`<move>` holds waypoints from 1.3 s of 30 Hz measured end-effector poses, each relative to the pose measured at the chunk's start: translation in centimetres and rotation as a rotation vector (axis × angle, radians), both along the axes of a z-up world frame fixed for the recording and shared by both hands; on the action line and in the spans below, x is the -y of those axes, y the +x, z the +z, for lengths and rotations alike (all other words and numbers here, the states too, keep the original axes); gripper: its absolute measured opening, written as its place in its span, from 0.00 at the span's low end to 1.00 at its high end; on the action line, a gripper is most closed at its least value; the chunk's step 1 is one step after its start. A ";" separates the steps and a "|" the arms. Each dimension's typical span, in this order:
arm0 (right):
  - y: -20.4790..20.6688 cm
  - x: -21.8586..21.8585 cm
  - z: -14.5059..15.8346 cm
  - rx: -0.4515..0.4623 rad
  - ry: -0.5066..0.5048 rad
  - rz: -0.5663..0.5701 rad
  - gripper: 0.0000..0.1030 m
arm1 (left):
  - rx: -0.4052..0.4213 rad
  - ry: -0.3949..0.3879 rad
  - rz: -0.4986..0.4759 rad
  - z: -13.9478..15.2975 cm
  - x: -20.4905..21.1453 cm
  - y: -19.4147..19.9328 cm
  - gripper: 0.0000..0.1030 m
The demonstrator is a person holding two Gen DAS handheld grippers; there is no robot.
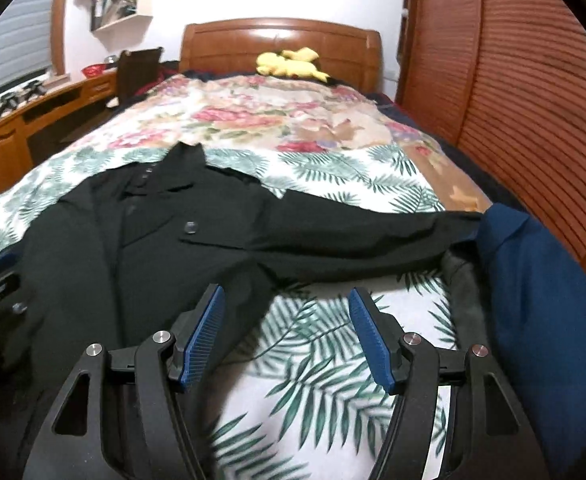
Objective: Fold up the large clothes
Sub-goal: 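Move the right gripper to the other sleeve and grasp its cuff, then fold the held sleeve across the coat body toward the left gripper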
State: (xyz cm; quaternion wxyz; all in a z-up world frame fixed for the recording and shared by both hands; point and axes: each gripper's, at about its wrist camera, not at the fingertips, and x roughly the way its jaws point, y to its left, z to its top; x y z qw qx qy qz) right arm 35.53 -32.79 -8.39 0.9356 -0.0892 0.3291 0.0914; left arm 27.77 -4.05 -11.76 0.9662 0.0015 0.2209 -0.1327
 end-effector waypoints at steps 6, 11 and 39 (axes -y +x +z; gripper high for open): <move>4.4 2.1 -2.2 -0.048 -0.001 -0.066 0.64 | 0.004 0.008 -0.002 0.0 0.2 -0.1 0.43; 7.5 4.1 -3.7 -0.090 0.005 -0.132 0.64 | 0.005 0.009 -0.002 0.0 0.3 -0.1 0.43; 3.6 -6.0 4.3 0.035 0.051 0.252 0.00 | 0.000 0.020 -0.005 0.2 0.5 -0.2 0.43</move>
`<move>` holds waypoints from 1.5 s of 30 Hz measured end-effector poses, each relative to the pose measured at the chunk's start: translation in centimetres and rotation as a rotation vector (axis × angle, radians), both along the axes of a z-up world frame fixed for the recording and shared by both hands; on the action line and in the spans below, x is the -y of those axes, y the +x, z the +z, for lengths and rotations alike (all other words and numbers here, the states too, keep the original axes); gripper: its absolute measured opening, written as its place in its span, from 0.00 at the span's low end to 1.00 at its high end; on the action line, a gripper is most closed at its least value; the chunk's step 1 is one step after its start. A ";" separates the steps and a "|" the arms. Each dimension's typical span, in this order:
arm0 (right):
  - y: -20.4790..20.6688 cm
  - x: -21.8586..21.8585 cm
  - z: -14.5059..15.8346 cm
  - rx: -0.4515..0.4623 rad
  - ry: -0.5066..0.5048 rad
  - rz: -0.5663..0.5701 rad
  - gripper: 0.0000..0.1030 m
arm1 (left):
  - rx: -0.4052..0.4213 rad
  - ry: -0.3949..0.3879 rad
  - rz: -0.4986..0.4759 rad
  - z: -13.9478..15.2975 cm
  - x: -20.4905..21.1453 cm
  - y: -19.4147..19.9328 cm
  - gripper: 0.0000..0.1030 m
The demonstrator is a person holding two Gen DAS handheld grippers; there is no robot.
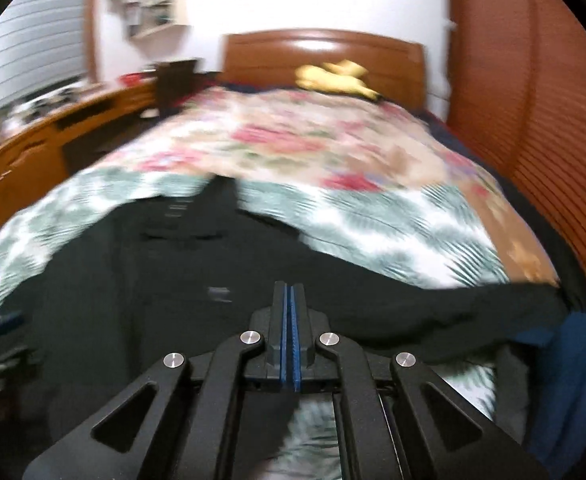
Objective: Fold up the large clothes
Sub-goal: 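Fold the held sleeve across the coat body toward the left gripper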
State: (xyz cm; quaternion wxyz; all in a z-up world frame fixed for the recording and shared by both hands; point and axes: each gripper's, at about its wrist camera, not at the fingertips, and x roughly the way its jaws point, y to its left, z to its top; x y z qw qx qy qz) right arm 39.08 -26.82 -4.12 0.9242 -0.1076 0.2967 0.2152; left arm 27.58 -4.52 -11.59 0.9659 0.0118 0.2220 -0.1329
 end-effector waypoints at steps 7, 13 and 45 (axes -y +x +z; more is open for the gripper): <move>0.5 0.4 -0.7 -0.038 -0.005 -0.084 0.00 | -0.002 0.001 -0.002 0.0 0.0 0.0 0.43; 3.6 4.7 -3.0 -0.087 -0.028 -0.261 0.42 | -0.004 0.000 -0.003 0.0 0.0 0.1 0.43; 0.7 -2.7 -1.3 -0.086 0.028 0.058 0.01 | -0.007 0.002 -0.009 -0.2 -0.2 0.1 0.43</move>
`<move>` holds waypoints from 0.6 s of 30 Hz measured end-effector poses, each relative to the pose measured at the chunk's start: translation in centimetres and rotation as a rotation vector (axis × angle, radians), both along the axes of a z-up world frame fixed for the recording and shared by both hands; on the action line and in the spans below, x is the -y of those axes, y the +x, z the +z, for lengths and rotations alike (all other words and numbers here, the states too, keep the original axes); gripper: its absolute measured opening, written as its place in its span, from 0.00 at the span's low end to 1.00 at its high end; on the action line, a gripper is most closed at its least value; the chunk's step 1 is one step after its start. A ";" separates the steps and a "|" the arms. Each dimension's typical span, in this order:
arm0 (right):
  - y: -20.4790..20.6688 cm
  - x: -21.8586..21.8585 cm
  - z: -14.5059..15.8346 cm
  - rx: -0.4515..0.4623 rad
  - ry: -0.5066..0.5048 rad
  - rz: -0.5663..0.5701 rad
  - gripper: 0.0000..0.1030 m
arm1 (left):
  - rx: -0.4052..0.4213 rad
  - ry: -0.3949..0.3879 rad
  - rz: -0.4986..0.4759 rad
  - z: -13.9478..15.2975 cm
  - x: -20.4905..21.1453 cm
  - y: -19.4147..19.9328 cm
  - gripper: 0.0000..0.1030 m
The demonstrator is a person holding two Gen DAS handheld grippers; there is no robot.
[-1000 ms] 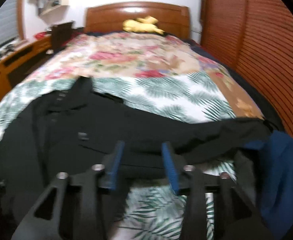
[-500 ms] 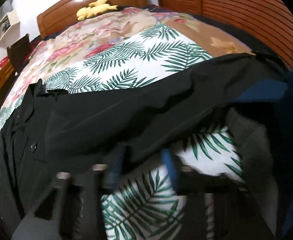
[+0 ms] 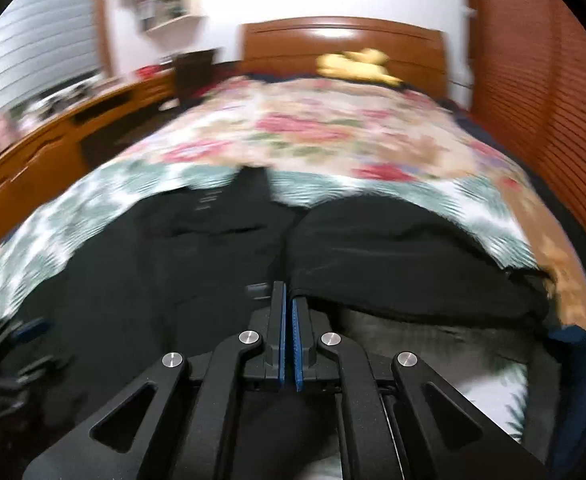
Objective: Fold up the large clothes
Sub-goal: 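Fold the held sleeve across the coat body toward the left gripper, then open the right gripper and lift it away from the sleeve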
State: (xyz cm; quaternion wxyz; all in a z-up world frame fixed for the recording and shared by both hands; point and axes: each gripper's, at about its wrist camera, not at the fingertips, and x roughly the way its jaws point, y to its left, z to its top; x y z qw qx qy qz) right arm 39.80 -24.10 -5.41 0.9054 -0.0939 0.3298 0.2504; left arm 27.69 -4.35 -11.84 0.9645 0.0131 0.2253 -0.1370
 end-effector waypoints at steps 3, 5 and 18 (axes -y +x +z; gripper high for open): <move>-0.9 -1.3 -0.8 -0.037 -0.025 0.008 0.01 | 0.000 0.000 0.000 0.0 0.0 0.0 0.43; -1.3 -1.5 -1.0 -0.041 -0.058 -0.007 0.01 | 0.000 0.000 0.000 0.0 0.0 0.0 0.43; 1.3 4.5 0.8 0.035 -0.097 -0.221 0.48 | 0.003 -0.001 0.001 0.0 -0.1 -0.1 0.43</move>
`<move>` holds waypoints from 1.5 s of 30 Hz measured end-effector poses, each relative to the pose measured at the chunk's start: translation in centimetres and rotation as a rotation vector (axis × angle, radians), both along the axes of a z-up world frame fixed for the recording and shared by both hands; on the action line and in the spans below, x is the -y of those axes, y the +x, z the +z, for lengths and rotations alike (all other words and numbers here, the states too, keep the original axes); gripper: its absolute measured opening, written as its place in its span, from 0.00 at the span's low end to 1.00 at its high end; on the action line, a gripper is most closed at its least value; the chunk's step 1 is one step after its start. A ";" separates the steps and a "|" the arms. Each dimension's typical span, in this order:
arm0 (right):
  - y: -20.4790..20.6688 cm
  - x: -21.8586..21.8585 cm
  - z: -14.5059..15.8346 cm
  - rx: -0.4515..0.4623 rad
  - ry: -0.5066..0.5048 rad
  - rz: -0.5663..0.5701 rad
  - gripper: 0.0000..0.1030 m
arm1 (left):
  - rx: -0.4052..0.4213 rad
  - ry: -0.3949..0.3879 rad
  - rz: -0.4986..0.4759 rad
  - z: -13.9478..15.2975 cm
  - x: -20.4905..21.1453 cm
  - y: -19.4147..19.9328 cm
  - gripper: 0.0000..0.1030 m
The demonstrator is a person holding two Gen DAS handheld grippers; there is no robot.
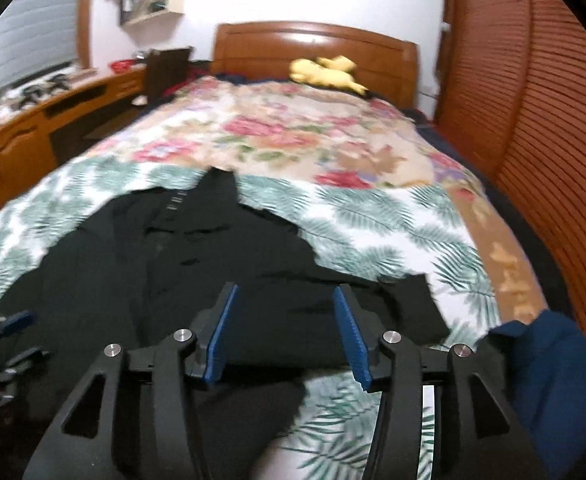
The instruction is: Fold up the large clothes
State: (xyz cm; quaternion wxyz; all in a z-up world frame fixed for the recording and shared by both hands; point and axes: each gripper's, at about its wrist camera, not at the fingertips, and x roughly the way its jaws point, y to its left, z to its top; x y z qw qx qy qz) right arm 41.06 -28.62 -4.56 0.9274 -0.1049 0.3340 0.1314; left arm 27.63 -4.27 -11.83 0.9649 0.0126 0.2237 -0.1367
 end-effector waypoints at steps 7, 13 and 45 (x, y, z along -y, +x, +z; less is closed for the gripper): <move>5.3 5.1 -5.3 -0.088 -0.052 -0.178 0.48 | -0.003 -0.002 -0.003 0.1 0.0 0.0 0.43; 8.4 8.8 -8.7 -0.157 -0.060 -0.290 0.48 | -0.006 0.000 -0.009 0.3 0.0 -0.1 0.44; -7.1 -7.7 8.5 0.192 -0.029 0.129 0.06 | 0.032 0.023 0.066 4.7 -4.8 -6.7 0.44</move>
